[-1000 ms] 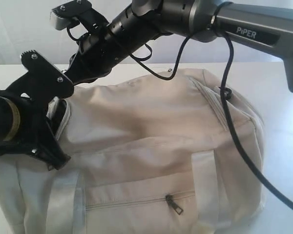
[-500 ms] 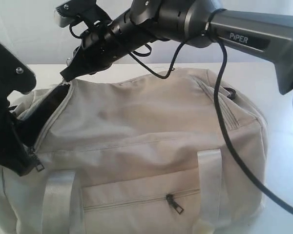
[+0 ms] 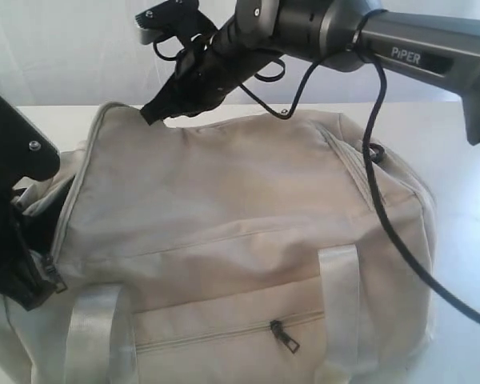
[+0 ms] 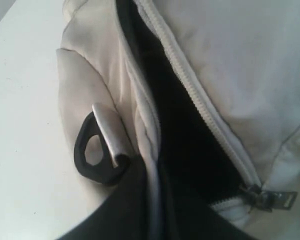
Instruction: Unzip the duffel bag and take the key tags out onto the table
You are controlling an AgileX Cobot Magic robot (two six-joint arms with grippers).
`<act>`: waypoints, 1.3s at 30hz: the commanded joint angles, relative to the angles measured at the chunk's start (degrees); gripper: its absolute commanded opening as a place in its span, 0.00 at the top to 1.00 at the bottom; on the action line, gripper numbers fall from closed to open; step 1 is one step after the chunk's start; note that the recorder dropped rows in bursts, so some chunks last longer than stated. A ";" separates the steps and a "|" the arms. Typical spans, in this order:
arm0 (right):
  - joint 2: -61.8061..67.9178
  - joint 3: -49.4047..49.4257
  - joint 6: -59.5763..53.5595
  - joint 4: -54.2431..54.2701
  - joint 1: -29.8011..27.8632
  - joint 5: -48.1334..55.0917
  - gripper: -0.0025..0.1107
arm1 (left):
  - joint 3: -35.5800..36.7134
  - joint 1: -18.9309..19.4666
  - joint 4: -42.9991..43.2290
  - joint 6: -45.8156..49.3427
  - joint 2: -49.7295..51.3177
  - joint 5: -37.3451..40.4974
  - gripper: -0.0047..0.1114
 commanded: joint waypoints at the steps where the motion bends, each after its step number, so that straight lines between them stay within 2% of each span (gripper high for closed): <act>1: -0.14 -0.35 1.12 -2.71 -3.37 -0.66 0.98 | 0.78 0.07 -2.00 -0.83 -0.78 5.20 0.96; 17: -0.14 -0.35 4.96 -7.39 -9.91 8.21 0.98 | 0.78 0.07 -1.78 -0.83 -0.78 5.42 0.96; 39: -5.99 -0.07 9.47 -17.91 -14.76 17.39 0.98 | 0.78 0.07 -1.53 -0.83 -0.78 5.19 0.96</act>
